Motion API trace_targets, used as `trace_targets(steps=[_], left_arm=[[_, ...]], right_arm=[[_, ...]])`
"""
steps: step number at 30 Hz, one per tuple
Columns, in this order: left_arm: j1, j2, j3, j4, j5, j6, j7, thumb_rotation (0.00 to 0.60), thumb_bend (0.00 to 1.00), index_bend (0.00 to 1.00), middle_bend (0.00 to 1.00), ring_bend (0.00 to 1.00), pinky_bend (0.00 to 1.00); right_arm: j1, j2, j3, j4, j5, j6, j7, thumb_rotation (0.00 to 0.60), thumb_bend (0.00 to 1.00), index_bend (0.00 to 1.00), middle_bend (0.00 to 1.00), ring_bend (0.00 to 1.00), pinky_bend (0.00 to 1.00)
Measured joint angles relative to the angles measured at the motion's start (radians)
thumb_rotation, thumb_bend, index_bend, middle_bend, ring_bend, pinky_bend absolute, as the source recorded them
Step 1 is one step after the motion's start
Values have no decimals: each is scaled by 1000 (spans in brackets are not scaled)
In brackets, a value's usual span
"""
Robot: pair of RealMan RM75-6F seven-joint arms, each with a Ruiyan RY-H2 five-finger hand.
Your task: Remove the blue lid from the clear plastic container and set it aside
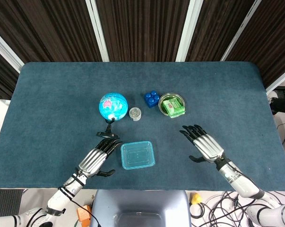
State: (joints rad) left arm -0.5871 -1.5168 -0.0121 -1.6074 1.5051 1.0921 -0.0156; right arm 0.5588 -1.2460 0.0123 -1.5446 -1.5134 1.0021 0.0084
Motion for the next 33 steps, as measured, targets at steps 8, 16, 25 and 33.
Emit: trace_targets(steps=[8, 16, 25, 33], left_arm=[[0, -38, 9, 19, 25, 2, -23, 587, 200, 0, 0, 0, 0], [-19, -164, -5, 158, 25, -17, -18, 556, 184, 0, 0, 0, 0], [-30, -264, -17, 292, 24, -18, -43, 600, 182, 0, 0, 0, 0], [-32, -322, -26, 354, 13, -20, -115, 600, 183, 0, 0, 0, 0]], right_arm=[[-4, 13, -6, -24, -2, 1, -12, 600, 177, 0, 0, 0, 0], [-4, 44, -3, -50, 12, -9, -9, 600, 176, 0, 0, 0, 0], [3, 46, -1, -44, 26, -34, -4, 600, 177, 0, 0, 0, 0], [7, 28, -3, -17, 39, -54, 1, 600, 177, 0, 0, 0, 0]])
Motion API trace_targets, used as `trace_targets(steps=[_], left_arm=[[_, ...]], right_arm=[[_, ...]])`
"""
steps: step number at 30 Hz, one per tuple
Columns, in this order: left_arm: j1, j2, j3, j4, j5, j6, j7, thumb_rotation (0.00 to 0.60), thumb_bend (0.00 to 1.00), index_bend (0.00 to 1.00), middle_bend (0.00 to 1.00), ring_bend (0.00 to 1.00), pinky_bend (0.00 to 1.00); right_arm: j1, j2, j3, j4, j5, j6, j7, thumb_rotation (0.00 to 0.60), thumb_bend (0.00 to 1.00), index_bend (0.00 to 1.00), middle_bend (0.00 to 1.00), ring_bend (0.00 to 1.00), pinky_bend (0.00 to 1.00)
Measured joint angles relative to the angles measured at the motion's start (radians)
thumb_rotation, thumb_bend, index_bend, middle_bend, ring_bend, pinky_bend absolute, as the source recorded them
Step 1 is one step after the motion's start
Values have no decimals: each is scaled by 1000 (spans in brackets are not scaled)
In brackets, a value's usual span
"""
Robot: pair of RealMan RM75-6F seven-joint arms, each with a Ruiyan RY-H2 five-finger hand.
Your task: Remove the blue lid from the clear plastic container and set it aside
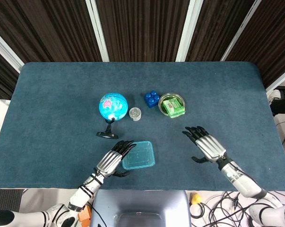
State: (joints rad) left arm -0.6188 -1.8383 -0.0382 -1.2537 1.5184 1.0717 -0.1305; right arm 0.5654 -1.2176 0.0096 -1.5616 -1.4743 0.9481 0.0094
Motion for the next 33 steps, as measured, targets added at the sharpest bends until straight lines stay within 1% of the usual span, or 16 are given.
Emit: trace_targets(steps=[3, 5, 7, 10, 12, 14, 16, 21, 24, 28, 33], left_arm=[[-2, -24, -4, 27, -6, -5, -28, 600, 183, 0, 0, 0, 5], [-4, -35, -6, 44, -8, -8, -39, 600, 182, 2, 0, 0, 28], [-6, -47, -7, 61, -10, -14, -60, 600, 181, 28, 0, 0, 47], [-14, -55, -6, 83, -7, -26, -93, 600, 184, 144, 6, 0, 60], [-15, -62, -6, 97, 1, -17, -109, 600, 190, 240, 61, 0, 78], [-14, -70, -5, 106, 9, -2, -127, 600, 194, 293, 118, 3, 90], [-12, -80, -1, 123, 19, 11, -142, 600, 195, 315, 147, 9, 95], [-9, -101, 15, 167, 44, 34, -142, 600, 198, 336, 191, 29, 98], [-6, -115, 23, 188, 53, 43, -152, 600, 197, 345, 218, 41, 98], [-4, -122, 30, 200, 60, 48, -165, 600, 195, 347, 225, 43, 98], [-5, -119, 33, 202, 64, 51, -166, 600, 197, 360, 232, 48, 99]], right_arm=[[2, -4, 0, 2, 2, -5, -6, 600, 177, 0, 0, 0, 0], [4, -7, 0, 1, 4, -8, -10, 600, 177, 0, 0, 0, 0], [7, -14, 0, 1, 2, -11, -16, 600, 177, 0, 0, 0, 0], [10, -27, -2, 4, -13, -8, -24, 600, 177, 0, 0, 0, 0], [10, -45, -5, 11, -35, 4, -25, 600, 177, 0, 0, 0, 0], [11, -65, -9, 21, -60, 17, -23, 600, 177, 7, 0, 0, 0], [14, -95, -15, 37, -90, 27, -20, 600, 177, 39, 0, 0, 0], [27, -172, -30, 70, -148, 41, -30, 600, 177, 205, 0, 0, 0], [34, -227, -35, 99, -180, 57, -43, 600, 177, 287, 0, 0, 0], [41, -299, -33, 146, -208, 91, -48, 600, 177, 363, 0, 0, 0], [50, -365, -22, 209, -240, 146, -30, 600, 177, 457, 0, 0, 0]])
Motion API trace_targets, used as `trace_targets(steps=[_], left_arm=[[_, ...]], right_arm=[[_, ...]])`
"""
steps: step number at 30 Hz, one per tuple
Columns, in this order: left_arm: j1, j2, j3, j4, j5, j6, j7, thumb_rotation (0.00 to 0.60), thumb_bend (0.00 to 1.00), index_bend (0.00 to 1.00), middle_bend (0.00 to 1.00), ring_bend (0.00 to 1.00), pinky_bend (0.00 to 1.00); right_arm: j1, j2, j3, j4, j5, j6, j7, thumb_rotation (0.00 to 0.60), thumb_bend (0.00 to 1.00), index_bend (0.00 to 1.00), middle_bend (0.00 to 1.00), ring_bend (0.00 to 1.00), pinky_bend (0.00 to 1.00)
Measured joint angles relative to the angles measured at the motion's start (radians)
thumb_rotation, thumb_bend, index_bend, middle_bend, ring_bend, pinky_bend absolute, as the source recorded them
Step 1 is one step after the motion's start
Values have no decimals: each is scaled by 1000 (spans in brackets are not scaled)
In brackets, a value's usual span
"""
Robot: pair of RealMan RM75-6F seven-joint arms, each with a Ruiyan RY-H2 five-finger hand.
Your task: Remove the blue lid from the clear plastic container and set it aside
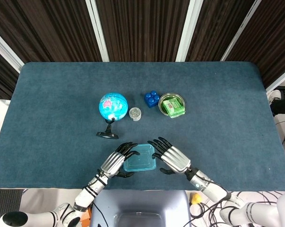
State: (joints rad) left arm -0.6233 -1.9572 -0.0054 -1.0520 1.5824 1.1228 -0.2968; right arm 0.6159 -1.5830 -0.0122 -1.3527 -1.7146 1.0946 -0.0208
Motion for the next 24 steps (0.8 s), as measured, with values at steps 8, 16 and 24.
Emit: trace_targets(steps=[8, 16, 24], left_arm=[[0, 12, -2, -4, 2, 8, -9, 600, 199, 356, 234, 51, 110], [4, 21, -1, -12, 2, 14, -6, 600, 201, 359, 234, 58, 113], [4, 24, 3, -16, 3, 10, 3, 600, 202, 355, 234, 58, 112]], right_arm=[[20, -71, 0, 50, -18, 13, 15, 600, 177, 490, 7, 0, 0], [25, -96, -9, 68, -14, 14, 26, 600, 177, 508, 7, 0, 0], [28, -101, -15, 63, -11, 21, 28, 600, 177, 523, 16, 0, 0]])
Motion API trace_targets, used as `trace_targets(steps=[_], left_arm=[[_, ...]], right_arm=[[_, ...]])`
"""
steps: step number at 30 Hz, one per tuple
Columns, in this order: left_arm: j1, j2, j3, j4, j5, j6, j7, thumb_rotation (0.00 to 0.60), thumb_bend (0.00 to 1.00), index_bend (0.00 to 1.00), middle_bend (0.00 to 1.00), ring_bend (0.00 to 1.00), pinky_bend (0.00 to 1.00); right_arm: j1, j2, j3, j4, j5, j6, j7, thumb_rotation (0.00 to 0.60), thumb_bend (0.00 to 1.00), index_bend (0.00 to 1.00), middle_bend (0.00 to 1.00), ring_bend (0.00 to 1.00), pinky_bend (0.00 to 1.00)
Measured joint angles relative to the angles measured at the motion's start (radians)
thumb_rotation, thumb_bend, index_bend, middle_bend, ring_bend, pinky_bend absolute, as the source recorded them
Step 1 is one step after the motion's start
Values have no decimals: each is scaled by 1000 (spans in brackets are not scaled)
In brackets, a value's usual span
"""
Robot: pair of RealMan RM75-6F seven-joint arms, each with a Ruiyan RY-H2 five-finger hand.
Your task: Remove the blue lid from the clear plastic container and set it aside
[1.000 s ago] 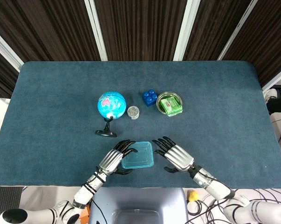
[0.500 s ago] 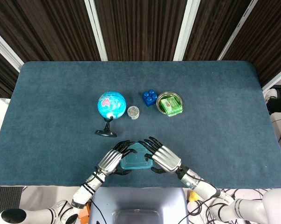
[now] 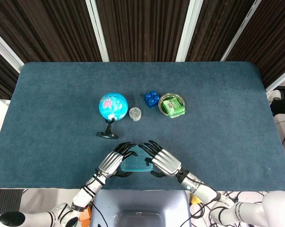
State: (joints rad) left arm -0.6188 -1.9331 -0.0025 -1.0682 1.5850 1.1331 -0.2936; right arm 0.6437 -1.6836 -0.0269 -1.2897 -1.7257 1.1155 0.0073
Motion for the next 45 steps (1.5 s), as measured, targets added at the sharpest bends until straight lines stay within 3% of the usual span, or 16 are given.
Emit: trace_targets(steps=[13, 23, 39, 45], left_arm=[[0, 3, -2, 4, -1, 2, -1, 600, 208, 355, 234, 65, 116], [-1, 6, 3, 2, 2, -1, -5, 600, 206, 355, 235, 70, 117], [1, 14, 15, 7, 11, -3, -6, 600, 214, 350, 229, 75, 116], [0, 13, 26, 13, 21, -4, -8, 600, 226, 365, 298, 110, 117]], right_arm=[[0, 9, -10, -14, 0, 9, -3, 600, 177, 513, 15, 0, 0], [3, -19, 5, 0, 19, 8, -13, 600, 177, 576, 28, 0, 0], [9, -29, 15, -1, 36, 3, -27, 600, 177, 583, 30, 0, 0], [10, -15, 23, -17, 48, 2, -34, 600, 177, 587, 31, 0, 0]])
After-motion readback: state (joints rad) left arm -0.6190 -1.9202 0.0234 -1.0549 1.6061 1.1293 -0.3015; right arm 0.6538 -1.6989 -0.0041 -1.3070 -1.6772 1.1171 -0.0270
